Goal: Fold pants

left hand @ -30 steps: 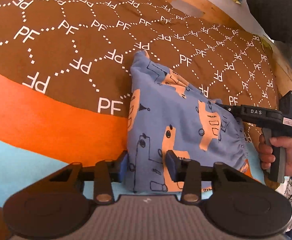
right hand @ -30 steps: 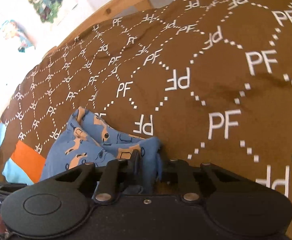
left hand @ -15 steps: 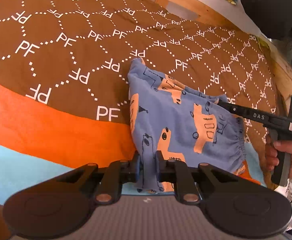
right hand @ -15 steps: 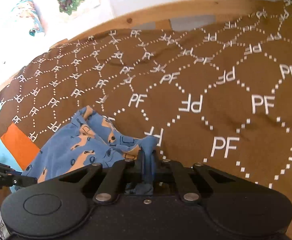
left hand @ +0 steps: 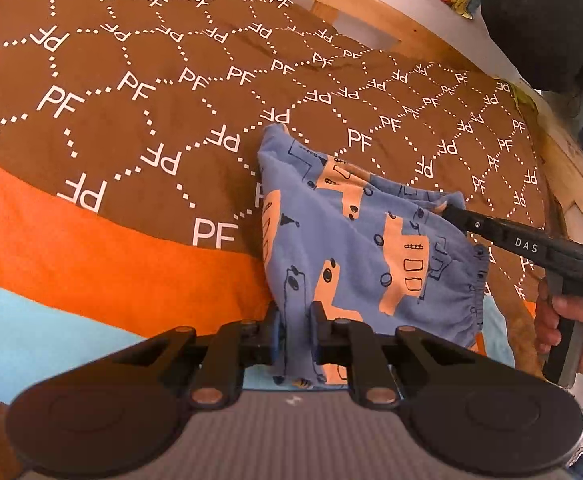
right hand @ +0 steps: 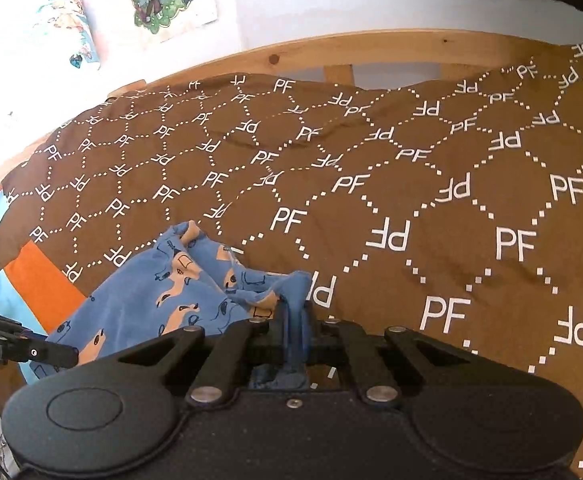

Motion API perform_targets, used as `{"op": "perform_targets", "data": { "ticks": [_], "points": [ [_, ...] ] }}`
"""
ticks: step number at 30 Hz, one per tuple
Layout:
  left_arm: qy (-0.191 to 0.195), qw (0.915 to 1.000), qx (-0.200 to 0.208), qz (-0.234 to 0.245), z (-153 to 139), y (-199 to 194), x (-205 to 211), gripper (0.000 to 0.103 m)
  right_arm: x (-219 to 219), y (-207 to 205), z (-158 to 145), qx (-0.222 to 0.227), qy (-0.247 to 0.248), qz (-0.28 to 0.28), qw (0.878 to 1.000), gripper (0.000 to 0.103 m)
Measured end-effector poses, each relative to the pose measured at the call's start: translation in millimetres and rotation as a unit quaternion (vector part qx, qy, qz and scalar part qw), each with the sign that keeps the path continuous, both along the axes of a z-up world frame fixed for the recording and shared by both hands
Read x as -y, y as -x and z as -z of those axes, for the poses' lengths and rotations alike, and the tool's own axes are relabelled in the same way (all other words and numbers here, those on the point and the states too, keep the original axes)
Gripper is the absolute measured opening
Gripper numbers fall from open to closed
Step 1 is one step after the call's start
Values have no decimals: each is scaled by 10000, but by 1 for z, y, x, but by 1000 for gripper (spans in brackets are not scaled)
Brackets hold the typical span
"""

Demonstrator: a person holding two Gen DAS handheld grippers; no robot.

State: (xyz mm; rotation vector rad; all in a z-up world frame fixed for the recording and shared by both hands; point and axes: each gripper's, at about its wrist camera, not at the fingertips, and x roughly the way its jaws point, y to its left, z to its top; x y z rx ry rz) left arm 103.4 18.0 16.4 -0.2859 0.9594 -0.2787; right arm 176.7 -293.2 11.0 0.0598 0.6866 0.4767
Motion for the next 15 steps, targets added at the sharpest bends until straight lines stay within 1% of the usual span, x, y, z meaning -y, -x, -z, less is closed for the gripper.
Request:
{"op": "perform_targets", "data": {
  "ticks": [4,7,9,12,15],
  "points": [
    [50,10000,55,-22,-4,0,-1,15,-2,-1,-6,11,-19,-32,10000,4],
    [38,9998,171,-75,-12,2,0,14,1,-5,-15,-154,-317,-40,9994,4],
    [27,9996,271,-88,-18,4,2,14,2,-7,-22,-182,-429,-32,9989,4],
    [-1,9989,466,-58,-30,4,4,14,3,-12,-35,-68,-467,-36,9989,4],
    [-45,9978,663,2,-43,-2,6,14,2,-22,-51,98,-393,-63,9992,4]
  ]
}}
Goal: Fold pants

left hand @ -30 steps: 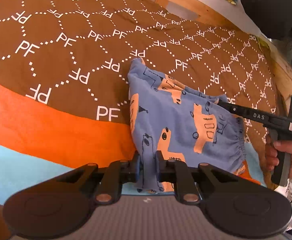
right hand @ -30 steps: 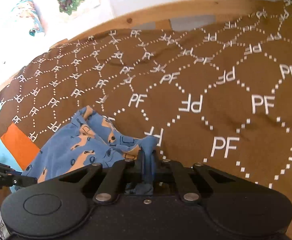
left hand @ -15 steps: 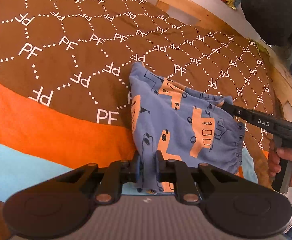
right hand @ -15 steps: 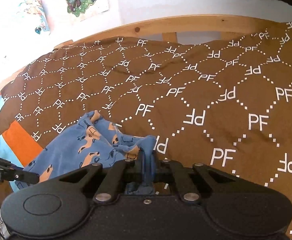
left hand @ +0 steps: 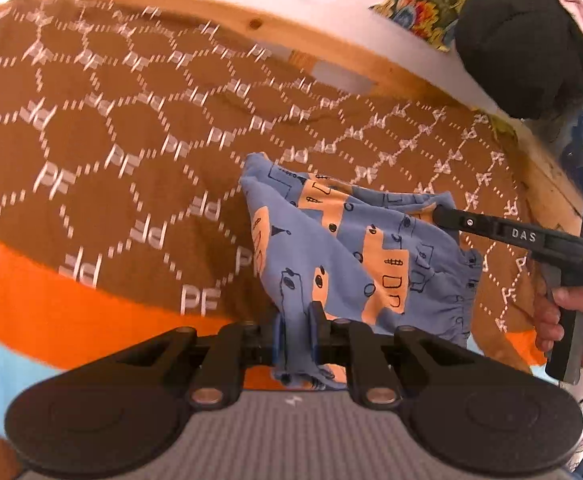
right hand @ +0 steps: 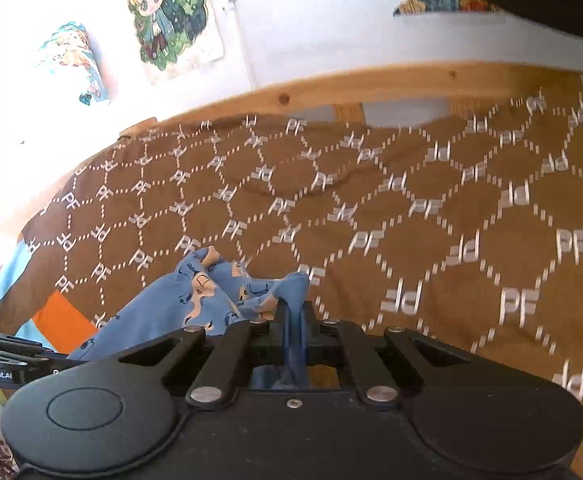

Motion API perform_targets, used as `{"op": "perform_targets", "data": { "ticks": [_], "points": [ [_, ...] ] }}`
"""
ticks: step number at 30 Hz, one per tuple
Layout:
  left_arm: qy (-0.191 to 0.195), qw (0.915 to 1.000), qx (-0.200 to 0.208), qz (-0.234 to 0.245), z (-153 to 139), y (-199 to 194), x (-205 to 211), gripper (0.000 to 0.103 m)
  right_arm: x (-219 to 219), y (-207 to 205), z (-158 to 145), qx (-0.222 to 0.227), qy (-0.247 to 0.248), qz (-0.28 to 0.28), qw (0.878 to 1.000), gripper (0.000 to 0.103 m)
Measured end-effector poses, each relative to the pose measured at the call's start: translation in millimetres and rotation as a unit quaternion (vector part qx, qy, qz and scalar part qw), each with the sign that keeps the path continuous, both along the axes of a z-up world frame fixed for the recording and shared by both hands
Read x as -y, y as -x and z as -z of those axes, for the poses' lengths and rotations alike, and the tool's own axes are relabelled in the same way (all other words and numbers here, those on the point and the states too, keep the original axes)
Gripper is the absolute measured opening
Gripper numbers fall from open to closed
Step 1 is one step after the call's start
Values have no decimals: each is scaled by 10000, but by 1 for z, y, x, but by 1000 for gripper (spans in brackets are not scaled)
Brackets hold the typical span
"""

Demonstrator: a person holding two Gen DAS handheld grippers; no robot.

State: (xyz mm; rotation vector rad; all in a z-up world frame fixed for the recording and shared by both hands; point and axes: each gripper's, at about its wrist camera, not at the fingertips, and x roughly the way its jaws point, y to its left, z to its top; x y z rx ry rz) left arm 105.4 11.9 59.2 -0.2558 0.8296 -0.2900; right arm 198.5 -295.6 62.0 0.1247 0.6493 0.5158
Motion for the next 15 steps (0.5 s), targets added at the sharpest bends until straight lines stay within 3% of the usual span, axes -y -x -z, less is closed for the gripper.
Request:
{"op": "perform_targets", "data": {
  "ticks": [8,15],
  "points": [
    [91,9988,461,-152,-20,-46,1,14,-7,-57,-37,410,390,-33,9984,4],
    [440,9975,333,-432,8,-94,1,14,-18,-113,-23,343,721,80,9968,4]
  ]
}}
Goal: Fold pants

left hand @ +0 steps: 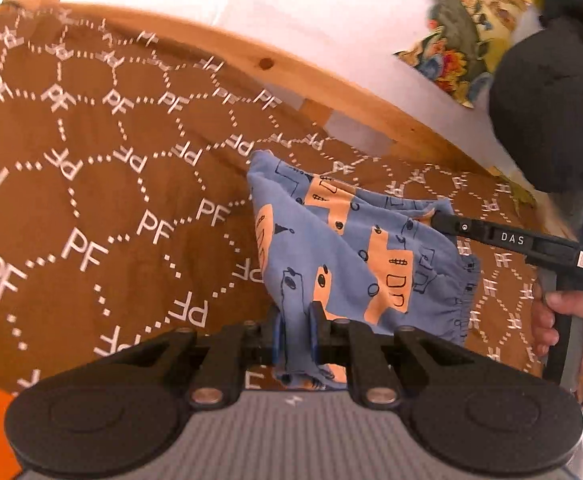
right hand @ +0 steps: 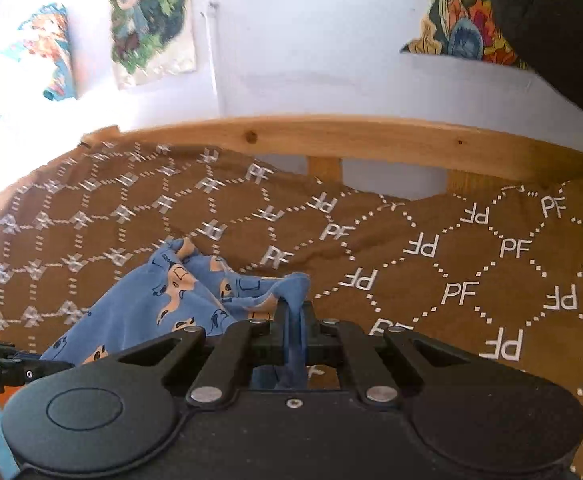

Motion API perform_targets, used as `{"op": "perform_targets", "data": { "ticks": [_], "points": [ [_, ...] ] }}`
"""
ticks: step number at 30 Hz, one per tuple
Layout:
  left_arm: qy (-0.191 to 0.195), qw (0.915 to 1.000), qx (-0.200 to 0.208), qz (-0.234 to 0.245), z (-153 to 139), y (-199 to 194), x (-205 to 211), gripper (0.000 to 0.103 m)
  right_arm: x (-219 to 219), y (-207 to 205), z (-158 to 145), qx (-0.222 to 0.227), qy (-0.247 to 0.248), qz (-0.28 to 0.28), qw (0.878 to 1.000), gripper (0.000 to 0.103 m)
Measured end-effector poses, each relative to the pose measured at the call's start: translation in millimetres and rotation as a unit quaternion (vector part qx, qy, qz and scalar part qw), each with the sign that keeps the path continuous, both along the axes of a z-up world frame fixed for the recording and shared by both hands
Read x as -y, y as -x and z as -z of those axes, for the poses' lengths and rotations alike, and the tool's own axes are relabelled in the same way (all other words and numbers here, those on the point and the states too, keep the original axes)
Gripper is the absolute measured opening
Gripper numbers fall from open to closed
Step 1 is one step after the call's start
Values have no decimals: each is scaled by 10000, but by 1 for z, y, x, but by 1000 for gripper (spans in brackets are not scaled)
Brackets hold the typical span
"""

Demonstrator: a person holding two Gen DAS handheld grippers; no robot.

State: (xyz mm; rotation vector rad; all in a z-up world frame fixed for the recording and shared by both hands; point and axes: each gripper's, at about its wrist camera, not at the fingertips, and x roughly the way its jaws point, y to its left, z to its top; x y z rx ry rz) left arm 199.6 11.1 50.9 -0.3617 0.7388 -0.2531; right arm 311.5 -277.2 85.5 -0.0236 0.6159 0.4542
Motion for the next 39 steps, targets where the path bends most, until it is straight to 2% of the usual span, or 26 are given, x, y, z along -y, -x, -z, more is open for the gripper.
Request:
{"op": "perform_targets", "data": {
  "ticks": [4,8,19,23,26,30,33,35,37,39],
  "points": [
    [-202,9996,-210,-45,29,-13,-1,14,-3,-19,28,-204,136,62,9997,4],
    [-273,9988,-395,-69,44,-13,-4,15,-5,-21,47,-295,287,94,9991,4],
    [-421,9976,-529,-155,50,-12,-11,15,-2,-24,53,-307,253,172,9991,5],
    [-482,9973,-536,-136,49,-12,-9,15,-2,-23,54,-266,341,219,9988,10],
    [-475,9971,-570,-150,49,-12,-8,16,-1,-19,54,-180,451,287,9984,17],
    [-468,9969,-603,-183,48,-12,-8,21,6,-3,48,99,515,379,9979,39],
    [-479,9968,-605,-195,48,-11,-8,22,9,15,42,299,462,394,9977,46],
    [-491,9967,-612,-199,48,-10,-8,23,11,27,39,321,313,386,9982,53],
    [-526,9964,-630,-200,48,-10,-7,26,12,38,39,181,133,296,9993,71],
    [-557,9961,-645,-208,49,-11,-7,29,8,44,44,93,225,190,9995,78]
  ]
}}
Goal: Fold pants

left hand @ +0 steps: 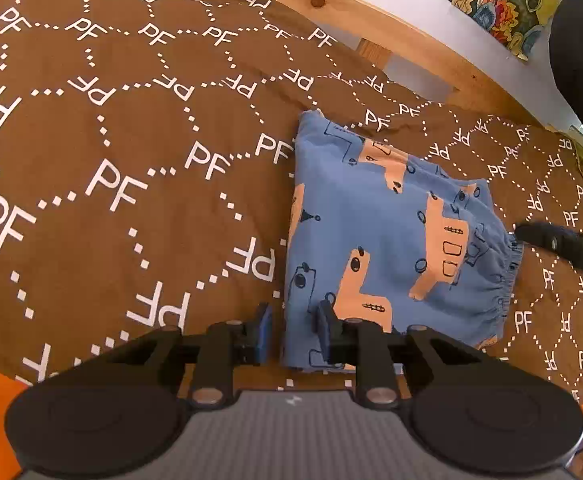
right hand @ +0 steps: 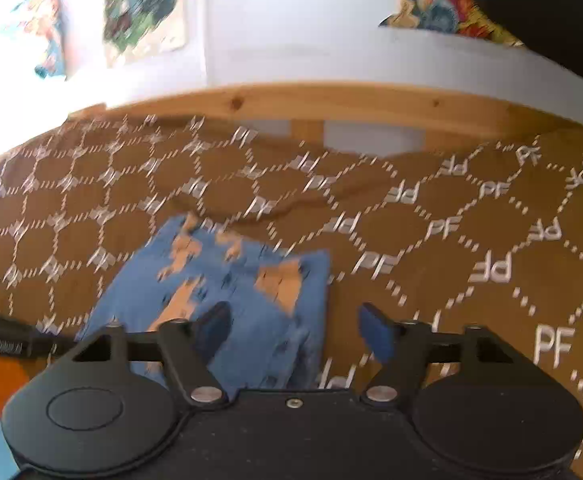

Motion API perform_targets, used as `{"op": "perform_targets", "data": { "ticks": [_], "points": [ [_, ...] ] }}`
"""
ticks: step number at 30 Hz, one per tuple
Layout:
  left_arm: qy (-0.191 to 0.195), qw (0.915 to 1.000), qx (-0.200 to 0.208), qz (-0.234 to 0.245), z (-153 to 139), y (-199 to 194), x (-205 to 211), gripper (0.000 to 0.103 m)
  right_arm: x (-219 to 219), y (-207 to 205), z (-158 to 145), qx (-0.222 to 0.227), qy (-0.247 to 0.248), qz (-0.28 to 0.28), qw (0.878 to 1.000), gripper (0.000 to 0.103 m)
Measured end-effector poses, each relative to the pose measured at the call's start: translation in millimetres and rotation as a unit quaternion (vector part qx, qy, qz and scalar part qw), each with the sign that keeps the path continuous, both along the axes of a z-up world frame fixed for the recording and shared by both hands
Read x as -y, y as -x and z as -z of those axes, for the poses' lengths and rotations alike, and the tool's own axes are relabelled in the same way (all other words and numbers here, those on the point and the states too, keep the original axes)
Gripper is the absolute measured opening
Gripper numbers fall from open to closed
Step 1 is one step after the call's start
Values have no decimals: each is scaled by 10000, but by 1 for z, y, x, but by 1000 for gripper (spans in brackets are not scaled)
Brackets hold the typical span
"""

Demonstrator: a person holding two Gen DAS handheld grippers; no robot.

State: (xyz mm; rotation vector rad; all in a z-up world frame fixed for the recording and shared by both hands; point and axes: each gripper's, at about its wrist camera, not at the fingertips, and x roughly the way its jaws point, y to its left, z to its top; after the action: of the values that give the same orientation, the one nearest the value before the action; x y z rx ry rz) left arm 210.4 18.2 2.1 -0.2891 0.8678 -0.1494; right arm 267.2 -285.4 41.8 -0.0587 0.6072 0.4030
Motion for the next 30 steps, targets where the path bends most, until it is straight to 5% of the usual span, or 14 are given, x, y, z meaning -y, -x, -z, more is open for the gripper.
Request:
{"op": "perform_targets", "data": {
  "ticks": [6,16,20,30],
  "points": [
    [-104,9999,-35,-54,1,0,1,43,-8,-8,23,-154,783,470,9957,86],
    [-217,9997,11,-109,-15,19,-1,94,1,29,5,248,274,722,9967,102],
    [-357,9988,225,-230,-32,36,1,103,-1,55,-5,438,2,691,9966,102],
    [-1241,9850,1181,-189,-61,110,25,103,-17,146,-16,847,-372,708,9932,102]
  ]
}}
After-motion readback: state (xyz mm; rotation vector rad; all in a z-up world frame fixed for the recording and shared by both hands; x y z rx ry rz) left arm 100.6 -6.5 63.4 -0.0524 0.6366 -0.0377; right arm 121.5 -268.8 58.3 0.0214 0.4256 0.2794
